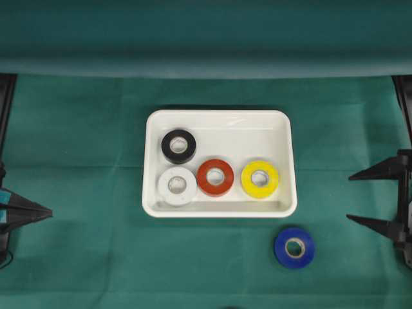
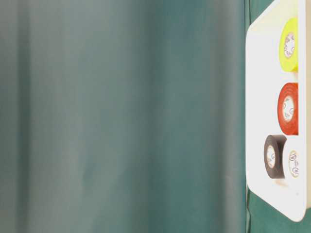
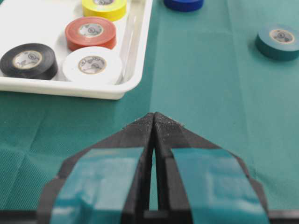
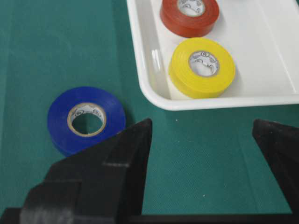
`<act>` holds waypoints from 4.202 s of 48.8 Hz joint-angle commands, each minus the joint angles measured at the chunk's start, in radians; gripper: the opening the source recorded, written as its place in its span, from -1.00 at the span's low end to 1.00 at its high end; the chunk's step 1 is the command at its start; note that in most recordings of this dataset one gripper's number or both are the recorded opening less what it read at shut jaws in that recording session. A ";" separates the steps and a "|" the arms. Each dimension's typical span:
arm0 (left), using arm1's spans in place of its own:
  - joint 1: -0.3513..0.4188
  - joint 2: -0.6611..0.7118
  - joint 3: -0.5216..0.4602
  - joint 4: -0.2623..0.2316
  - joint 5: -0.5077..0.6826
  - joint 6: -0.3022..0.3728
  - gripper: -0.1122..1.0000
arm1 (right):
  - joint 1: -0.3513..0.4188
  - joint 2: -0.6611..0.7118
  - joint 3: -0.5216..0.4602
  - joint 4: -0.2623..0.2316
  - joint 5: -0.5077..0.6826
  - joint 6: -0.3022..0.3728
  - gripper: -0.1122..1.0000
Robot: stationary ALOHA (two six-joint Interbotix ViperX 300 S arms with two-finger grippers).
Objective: Put the tape into the white case with the right arm.
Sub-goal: 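Open the right gripper and retract it right of the tray, then move the right gripper to the teal tape roll near the front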
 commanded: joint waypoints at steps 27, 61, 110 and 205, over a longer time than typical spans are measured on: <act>0.002 0.009 -0.011 0.000 -0.012 0.000 -0.80 | 0.247 0.095 -0.032 -0.003 -0.005 -0.003 0.40; 0.003 0.009 -0.009 0.000 -0.012 0.000 -0.80 | 0.367 0.327 -0.100 0.006 -0.147 0.003 0.40; 0.003 0.009 -0.011 0.000 -0.012 0.000 -0.80 | 0.509 1.127 -0.683 -0.009 -0.158 -0.017 0.41; 0.003 0.009 -0.009 0.000 -0.012 0.000 -0.80 | 0.499 1.316 -0.792 -0.009 -0.121 -0.003 -0.76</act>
